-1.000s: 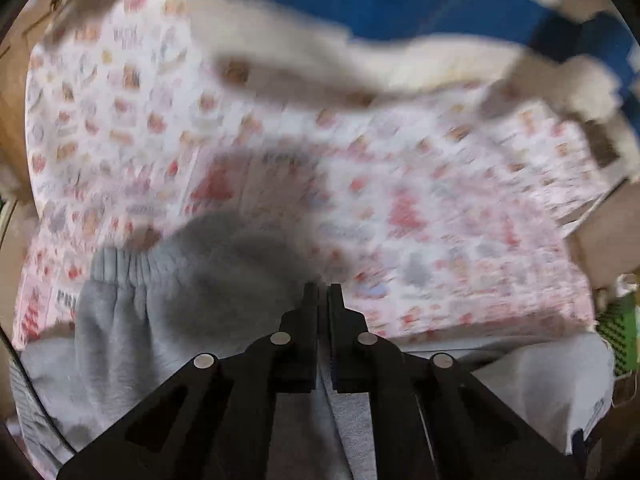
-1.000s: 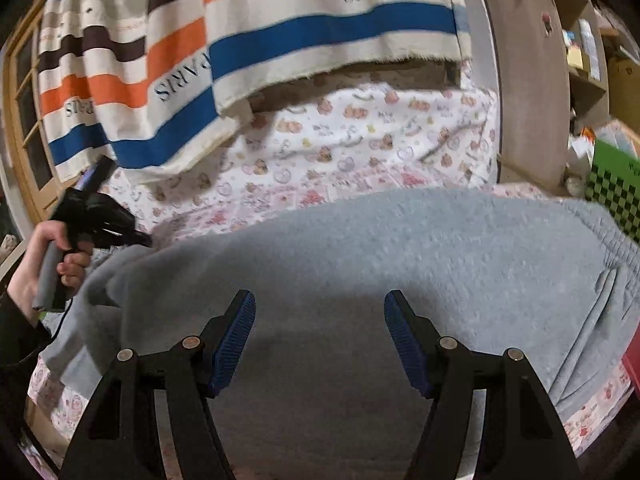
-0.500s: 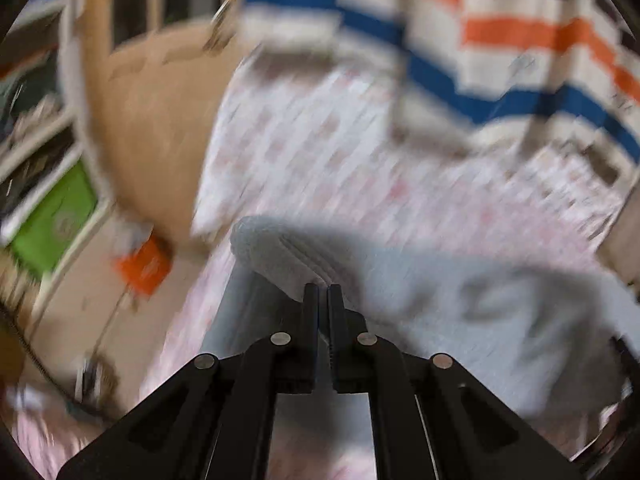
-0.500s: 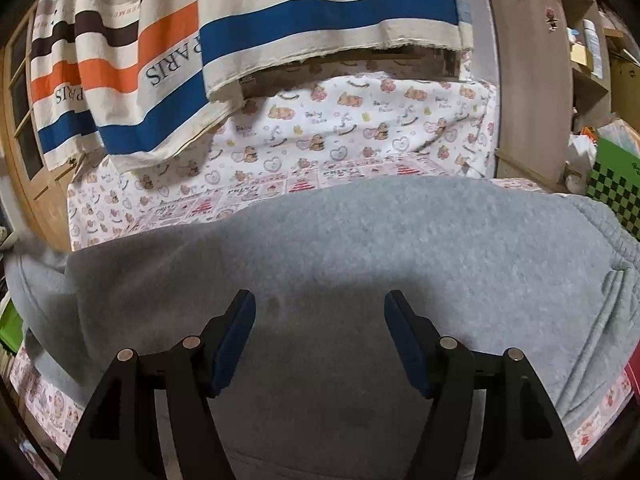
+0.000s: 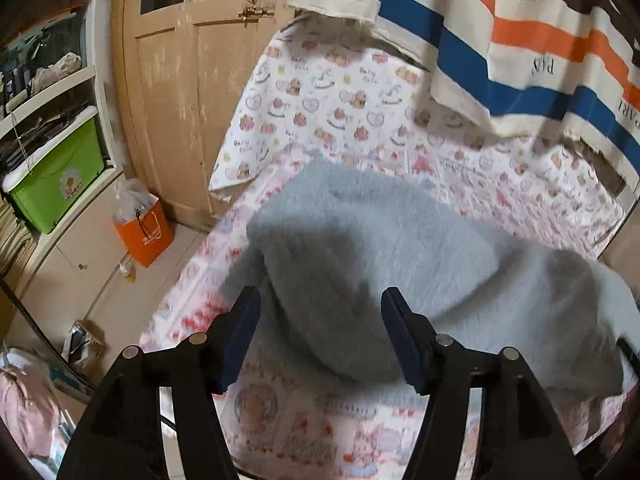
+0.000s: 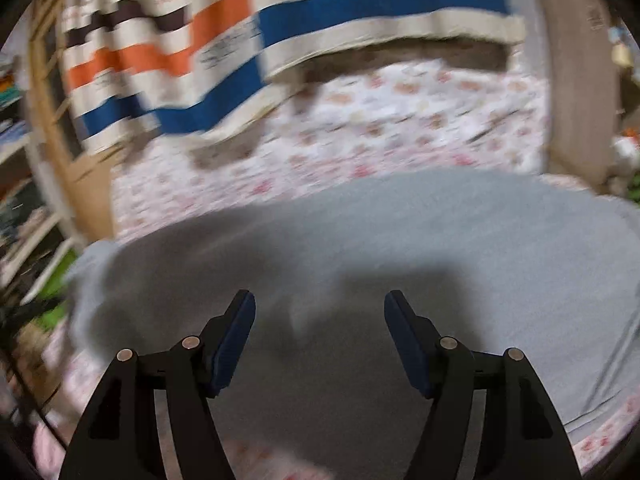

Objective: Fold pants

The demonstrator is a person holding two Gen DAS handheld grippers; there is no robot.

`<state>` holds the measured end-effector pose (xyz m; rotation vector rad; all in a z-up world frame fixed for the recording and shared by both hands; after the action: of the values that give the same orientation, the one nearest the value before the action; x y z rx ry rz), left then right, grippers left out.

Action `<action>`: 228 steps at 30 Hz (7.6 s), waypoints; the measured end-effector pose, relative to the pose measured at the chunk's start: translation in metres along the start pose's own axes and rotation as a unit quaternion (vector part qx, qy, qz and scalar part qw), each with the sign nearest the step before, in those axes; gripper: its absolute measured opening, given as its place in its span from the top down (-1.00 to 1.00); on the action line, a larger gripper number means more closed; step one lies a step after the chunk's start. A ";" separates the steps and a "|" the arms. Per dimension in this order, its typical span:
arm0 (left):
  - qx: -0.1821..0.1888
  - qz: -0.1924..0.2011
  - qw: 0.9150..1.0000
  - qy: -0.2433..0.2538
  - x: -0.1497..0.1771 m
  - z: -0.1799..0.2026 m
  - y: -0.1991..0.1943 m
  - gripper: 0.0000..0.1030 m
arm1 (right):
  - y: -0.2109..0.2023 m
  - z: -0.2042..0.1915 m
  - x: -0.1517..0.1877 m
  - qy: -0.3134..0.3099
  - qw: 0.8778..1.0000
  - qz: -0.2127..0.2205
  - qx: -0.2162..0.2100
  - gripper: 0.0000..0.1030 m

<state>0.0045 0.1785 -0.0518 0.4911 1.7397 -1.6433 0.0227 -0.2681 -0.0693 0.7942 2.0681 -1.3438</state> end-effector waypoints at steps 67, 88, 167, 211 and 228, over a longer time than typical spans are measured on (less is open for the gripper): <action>0.105 -0.089 0.990 0.007 -0.055 -0.041 0.088 0.03 | 0.203 -0.145 -0.041 -0.246 0.921 -0.292 -0.073 -0.08; -0.044 -0.013 0.997 0.061 -0.078 -0.043 0.081 0.39 | 0.185 -0.170 -0.085 -0.227 0.967 -0.108 -0.032 0.92; 0.048 0.114 0.980 0.157 -0.042 0.205 -0.016 -0.45 | -0.062 0.204 -0.131 0.129 0.957 0.069 0.251 0.09; 0.049 -0.008 0.982 0.184 0.003 0.243 0.068 -0.72 | -0.016 0.204 -0.122 0.061 0.971 0.045 0.225 -0.62; -0.017 0.226 0.931 0.286 -0.005 0.271 -0.021 -0.99 | -0.126 0.225 -0.038 0.144 0.976 0.114 0.118 -0.70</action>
<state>0.0529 -0.0876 -0.0245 1.3496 1.8549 -1.1989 -0.0151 -0.5247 -0.0449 1.3557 1.9716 -1.4270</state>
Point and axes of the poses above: each gripper's, at about its wrist camera, not at the fingertips, and y roughly the way its jaws point, z to its right, x to its underside, the point moved 7 cm from there along y, roughly the way its jaws point, and after that the axes turned 10 degrees about y, right-handed, at the moved point
